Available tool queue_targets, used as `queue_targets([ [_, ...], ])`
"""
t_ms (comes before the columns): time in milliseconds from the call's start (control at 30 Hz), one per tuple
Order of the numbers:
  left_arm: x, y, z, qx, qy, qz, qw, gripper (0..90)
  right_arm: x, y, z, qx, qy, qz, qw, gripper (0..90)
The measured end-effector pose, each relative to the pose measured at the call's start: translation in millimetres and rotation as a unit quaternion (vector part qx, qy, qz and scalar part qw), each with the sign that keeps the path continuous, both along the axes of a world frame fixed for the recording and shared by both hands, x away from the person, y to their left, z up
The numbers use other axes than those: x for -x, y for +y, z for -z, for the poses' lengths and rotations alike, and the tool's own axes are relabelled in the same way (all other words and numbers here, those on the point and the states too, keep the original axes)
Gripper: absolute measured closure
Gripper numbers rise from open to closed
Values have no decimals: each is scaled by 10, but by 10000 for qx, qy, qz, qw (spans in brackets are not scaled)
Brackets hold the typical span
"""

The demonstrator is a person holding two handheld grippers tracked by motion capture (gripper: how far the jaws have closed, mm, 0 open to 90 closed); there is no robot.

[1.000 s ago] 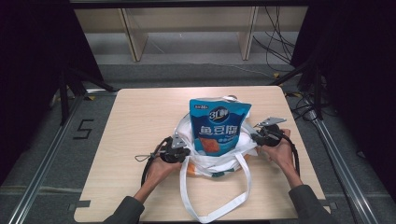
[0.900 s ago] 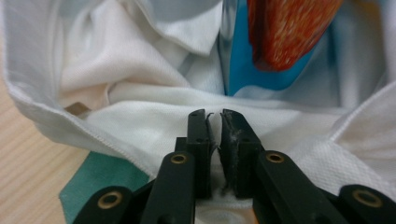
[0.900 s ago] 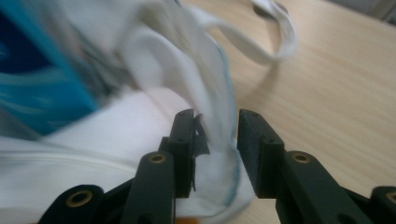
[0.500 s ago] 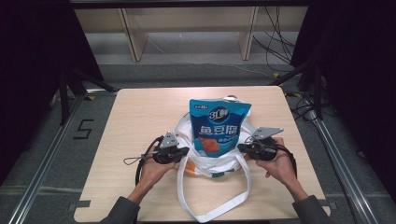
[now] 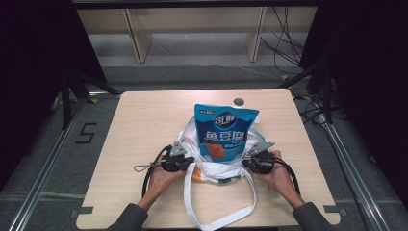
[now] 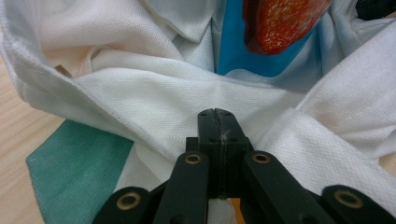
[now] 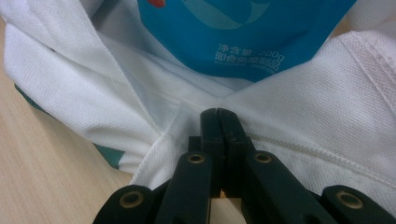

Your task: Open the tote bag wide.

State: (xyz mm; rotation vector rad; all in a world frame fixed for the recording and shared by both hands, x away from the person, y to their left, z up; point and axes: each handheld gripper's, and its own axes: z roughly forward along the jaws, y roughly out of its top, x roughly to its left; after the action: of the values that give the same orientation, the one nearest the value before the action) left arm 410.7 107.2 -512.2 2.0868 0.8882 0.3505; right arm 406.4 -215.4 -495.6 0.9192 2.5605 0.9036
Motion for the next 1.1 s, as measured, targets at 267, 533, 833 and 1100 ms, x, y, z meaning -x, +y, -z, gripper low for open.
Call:
queue_targets([
  [267,-127,-32,-6,-140,-186,-18,9997,891,-123,-32,-5,-134,-18,147,9998,900],
  [533,-235,-63,19,-99,-339,-151,9993,887,-262,-45,31,-303,-259,346,9986,900],
  [833,-252,-52,-27,25,-333,-205,9992,838,-275,-81,-67,-447,-244,461,9976,847],
  [1100,-186,21,-226,237,-318,-283,9988,707,-190,-150,-227,-757,-367,479,9953,771],
])
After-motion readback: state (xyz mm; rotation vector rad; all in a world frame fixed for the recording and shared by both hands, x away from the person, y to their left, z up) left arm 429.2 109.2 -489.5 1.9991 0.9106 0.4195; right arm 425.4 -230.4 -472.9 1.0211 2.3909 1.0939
